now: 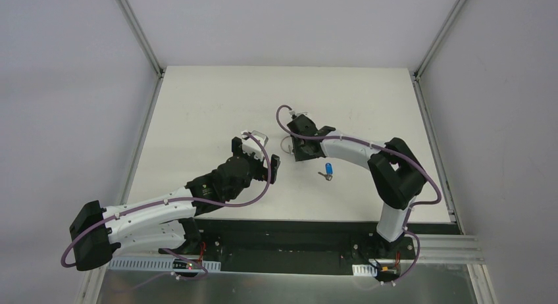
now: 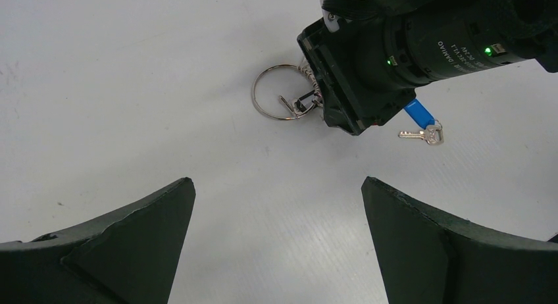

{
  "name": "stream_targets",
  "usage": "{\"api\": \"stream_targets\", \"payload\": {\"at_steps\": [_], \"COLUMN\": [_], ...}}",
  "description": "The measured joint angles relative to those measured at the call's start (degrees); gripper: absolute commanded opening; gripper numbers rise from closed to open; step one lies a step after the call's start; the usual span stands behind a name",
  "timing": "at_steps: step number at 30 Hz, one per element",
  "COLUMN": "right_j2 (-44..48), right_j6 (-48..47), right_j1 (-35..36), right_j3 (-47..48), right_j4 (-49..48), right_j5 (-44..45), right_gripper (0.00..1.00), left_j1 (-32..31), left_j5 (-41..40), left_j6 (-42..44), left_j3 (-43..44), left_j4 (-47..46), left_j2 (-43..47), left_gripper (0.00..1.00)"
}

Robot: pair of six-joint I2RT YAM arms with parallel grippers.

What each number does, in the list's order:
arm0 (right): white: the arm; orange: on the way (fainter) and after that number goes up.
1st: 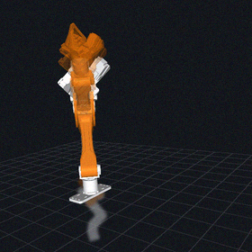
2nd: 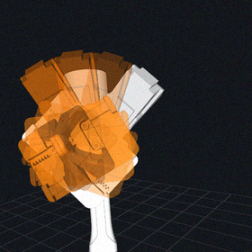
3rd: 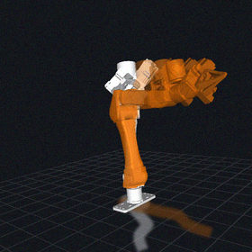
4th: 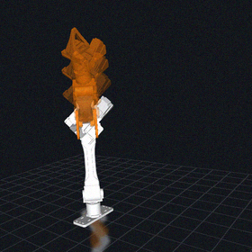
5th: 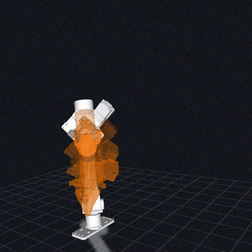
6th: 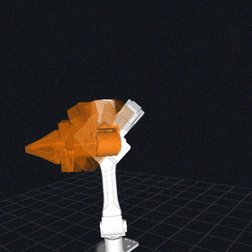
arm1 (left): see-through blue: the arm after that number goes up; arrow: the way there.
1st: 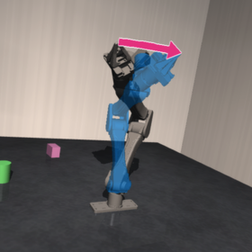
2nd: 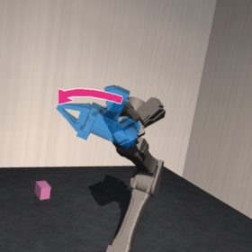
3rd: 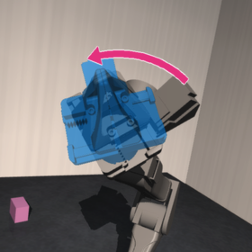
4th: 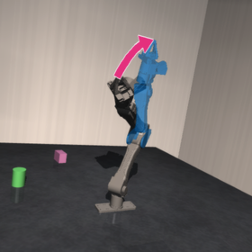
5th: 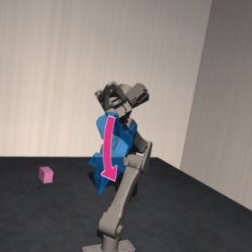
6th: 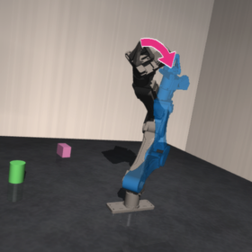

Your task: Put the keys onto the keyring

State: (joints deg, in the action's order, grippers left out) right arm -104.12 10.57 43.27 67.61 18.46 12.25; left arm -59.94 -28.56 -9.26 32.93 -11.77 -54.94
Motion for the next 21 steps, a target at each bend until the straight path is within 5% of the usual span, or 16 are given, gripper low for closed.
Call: {"api": "stream_targets", "payload": {"at_steps": [16,21], "right_j2": [-2.67,-2.71], "right_j6": [-0.07,-0.13], "right_j1": [0.0,0.0], "right_j3": [1.6,1.6], "right_j4": [0.35,0.68], "right_j5": [0.85,1.07], "right_gripper": [0.2,0.0], "left_j1": [0.0,0.0], "left_j5": [0.0,0.0], "left_j6": [0.0,0.0], "left_j3": [0.0,0.0], "left_j4": [0.0,0.0], "left_j2": [0.0,0.0], "left_gripper": [1.0,1.0]}}
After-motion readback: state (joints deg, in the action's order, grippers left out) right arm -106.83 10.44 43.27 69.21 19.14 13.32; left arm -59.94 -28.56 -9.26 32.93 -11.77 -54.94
